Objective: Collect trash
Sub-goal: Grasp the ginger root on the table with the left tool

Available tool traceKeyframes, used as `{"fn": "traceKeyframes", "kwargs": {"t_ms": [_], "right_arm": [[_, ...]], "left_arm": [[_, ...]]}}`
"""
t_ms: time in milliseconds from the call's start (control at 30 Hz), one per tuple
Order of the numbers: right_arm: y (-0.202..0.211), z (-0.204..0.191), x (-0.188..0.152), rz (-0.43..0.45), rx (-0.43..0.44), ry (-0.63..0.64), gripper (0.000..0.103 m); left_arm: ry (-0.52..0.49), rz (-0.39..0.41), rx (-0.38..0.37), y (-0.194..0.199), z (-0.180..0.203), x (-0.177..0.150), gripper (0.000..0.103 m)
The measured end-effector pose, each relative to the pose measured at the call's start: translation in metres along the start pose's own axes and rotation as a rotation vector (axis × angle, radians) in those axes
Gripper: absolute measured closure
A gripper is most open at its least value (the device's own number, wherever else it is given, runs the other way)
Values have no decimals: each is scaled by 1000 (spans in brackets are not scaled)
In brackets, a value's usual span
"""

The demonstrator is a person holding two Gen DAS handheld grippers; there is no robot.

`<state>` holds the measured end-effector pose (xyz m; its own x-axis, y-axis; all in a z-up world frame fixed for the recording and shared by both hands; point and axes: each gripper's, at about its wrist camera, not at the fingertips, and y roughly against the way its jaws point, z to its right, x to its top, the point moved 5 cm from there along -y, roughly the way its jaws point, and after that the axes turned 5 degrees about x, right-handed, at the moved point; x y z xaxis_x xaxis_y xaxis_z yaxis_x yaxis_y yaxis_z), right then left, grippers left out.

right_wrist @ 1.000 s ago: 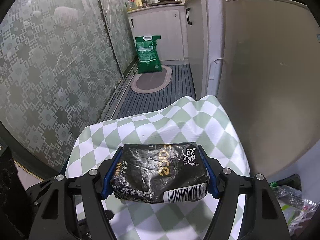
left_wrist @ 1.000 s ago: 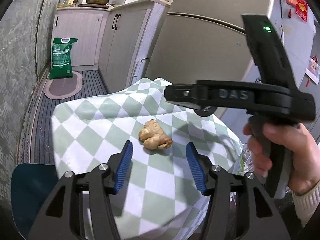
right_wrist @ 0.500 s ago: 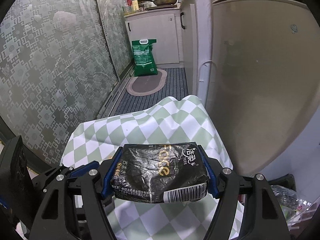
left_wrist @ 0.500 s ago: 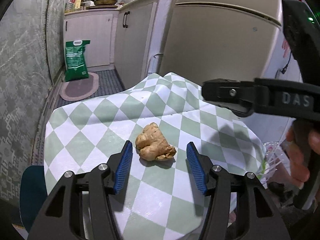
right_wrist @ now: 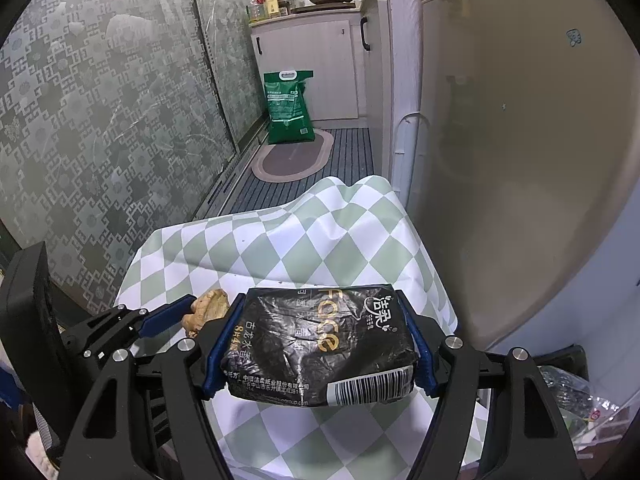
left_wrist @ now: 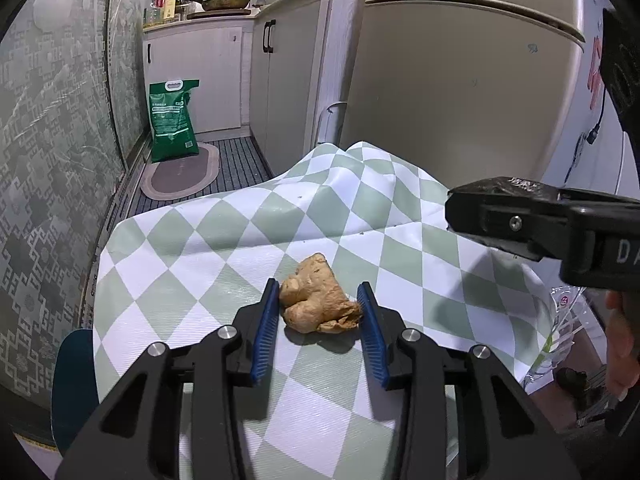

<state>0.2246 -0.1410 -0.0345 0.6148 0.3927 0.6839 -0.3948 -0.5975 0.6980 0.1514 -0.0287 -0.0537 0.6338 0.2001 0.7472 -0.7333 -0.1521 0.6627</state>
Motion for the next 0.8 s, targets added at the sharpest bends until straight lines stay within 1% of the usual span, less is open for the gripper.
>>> {"fn": "traceKeyframes", "kwargs": {"t_ms": [200, 367, 633, 800], "right_arm": [[-2, -9, 3, 0, 9, 11, 31], [-9, -24, 6, -9, 21, 28, 31], [-25, -57, 11, -27, 45, 64, 31], [-36, -83, 13, -41, 65, 95, 31]], "left_arm": [[13, 11, -9, 6, -9, -1, 61], [28, 22, -1, 16, -25, -2, 61], [58, 41, 17, 33, -58, -5, 61], [87, 57, 35, 45, -85, -8, 61]]}}
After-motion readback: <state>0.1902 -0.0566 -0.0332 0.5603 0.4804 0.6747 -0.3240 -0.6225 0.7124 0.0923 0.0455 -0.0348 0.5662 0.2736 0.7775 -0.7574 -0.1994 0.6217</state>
